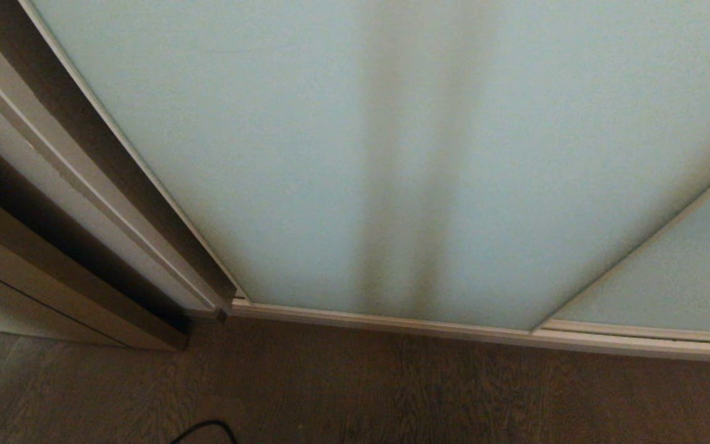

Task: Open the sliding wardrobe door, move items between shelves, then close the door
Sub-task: Close the door

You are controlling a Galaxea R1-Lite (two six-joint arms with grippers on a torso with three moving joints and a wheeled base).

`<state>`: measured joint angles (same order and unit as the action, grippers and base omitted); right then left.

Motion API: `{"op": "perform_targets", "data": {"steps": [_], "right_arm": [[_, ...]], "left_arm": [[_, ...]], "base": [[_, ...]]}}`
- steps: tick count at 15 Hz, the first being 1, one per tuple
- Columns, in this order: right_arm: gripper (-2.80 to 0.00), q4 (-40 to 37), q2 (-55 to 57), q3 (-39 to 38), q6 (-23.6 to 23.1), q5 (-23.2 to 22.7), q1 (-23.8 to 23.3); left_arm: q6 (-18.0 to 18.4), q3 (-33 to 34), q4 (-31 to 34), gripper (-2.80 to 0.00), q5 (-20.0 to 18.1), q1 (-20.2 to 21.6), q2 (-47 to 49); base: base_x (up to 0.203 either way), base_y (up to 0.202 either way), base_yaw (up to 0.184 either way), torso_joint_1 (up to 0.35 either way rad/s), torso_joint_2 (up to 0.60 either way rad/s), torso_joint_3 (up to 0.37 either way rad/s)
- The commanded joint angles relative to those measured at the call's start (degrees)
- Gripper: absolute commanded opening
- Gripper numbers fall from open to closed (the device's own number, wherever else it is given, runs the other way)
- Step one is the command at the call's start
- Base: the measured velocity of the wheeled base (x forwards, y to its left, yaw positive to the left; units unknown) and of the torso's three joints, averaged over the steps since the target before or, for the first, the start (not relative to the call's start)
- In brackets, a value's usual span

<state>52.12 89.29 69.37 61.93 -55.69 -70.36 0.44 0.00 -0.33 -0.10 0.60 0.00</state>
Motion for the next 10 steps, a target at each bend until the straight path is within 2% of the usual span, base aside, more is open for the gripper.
{"op": "perform_targets", "data": {"steps": [1,3,6,8,10], "right_arm": [[-2.8,-2.9,-6.6,1.7,1.4,-0.2,-0.5],[-2.8,-13.9,-11.3,6.8,1.9,0.9,0.8],[-2.8,-26.5,-17.9,12.4,-1.1,7.2,10.4],[-2.8,-31.6,-21.5,13.0,-7.1,10.8,19.4],[-2.8,-36.4,-25.3,12.0,-16.2,17.5,30.6]], "left_arm": [[0.0,0.0,0.0,-2.8,0.0,0.0,0.1],[0.0,0.0,0.0,-2.8,0.0,0.0,0.1],[0.0,0.0,0.0,-2.8,0.0,0.0,0.1],[0.0,0.0,0.0,-2.8,0.0,0.0,0.1],[0.0,0.0,0.0,-2.8,0.0,0.0,0.1]], "base": [[0.0,0.0,0.0,0.0,0.0,0.0],[0.0,0.0,0.0,0.0,0.0,0.0],[0.0,0.0,0.0,0.0,0.0,0.0],[0.0,0.0,0.0,0.0,0.0,0.0],[0.0,0.0,0.0,0.0,0.0,0.0]]}}
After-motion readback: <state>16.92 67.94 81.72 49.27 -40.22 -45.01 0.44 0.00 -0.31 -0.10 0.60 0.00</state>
